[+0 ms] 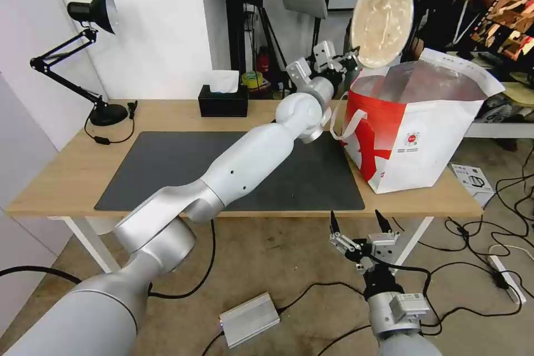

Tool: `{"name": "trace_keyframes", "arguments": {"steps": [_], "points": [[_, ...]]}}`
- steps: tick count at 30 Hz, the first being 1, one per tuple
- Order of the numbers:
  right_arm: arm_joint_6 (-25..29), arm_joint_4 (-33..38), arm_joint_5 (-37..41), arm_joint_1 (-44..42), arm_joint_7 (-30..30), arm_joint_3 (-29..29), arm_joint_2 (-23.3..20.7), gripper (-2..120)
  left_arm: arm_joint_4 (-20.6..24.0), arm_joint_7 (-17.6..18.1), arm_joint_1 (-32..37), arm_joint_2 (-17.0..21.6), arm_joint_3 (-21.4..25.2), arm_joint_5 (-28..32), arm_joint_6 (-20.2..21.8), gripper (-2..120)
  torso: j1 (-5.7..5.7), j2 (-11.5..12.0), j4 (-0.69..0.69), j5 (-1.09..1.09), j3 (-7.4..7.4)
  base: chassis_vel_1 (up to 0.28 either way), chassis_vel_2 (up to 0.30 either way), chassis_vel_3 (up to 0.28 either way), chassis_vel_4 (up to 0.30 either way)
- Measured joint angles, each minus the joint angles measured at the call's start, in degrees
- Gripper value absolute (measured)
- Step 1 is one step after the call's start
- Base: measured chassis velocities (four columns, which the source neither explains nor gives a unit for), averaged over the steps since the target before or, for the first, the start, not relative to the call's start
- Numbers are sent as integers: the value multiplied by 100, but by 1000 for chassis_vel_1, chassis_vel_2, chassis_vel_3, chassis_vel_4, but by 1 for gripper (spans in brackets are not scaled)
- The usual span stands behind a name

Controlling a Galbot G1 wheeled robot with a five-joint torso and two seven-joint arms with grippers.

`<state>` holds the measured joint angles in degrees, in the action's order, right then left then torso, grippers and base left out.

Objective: Pick up the trash from the table and place it into the takeout bag.

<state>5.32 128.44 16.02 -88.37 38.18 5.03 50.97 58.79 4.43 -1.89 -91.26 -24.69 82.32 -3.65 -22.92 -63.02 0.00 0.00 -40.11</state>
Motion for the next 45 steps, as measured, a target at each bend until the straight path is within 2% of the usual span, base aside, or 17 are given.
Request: {"name": "trace_keyframes", "arguments": {"steps": [17,33,45], "points": [[0,0,0,0,0,0,0,100,-204,-444,-49,5,-621,-39,147,0,0,0,0,0,0,0,0,0,0],[0,0,0,0,0,0,0,100,-467,-443,-68,8,-879,-236,199,0,0,0,0,0,0,0,0,0,0],[0,0,0,0,0,0,0,100,-496,-409,-84,9,-949,-301,222,0,0,0,0,0,0,0,0,0,0]]}}
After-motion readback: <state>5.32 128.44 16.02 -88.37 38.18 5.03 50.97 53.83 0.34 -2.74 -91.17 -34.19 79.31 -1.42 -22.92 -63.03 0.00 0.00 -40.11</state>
